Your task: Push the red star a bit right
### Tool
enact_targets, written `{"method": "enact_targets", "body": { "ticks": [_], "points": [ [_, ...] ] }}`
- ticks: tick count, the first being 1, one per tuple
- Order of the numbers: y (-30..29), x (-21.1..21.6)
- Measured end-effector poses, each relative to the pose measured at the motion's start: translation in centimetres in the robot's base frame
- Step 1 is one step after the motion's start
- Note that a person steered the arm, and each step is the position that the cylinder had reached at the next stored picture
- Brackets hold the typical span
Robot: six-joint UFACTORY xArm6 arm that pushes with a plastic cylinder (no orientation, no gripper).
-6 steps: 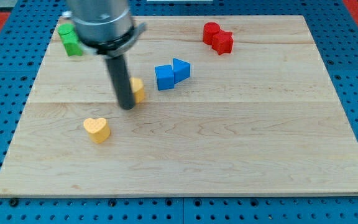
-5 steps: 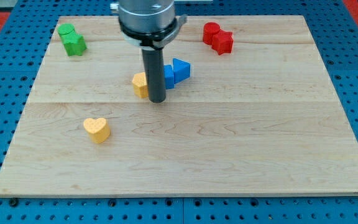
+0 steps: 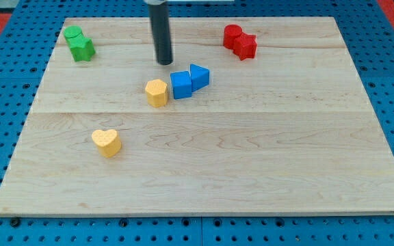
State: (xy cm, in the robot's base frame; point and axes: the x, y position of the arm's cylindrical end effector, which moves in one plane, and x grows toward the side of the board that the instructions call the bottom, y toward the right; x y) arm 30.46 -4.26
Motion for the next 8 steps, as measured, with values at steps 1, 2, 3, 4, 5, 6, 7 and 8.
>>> {"method": "enact_targets", "body": {
  "ticks": [1, 2, 3, 4, 5, 6, 7, 8],
  "points": [
    [2.1, -4.1],
    [6.8, -5.5],
    [9.0, -6.7],
    [9.6, -6.7],
    [15.8, -6.5],
    [12.4, -6.4],
    [10.6, -2.5],
    [12.6, -2.0]
  ]
}}
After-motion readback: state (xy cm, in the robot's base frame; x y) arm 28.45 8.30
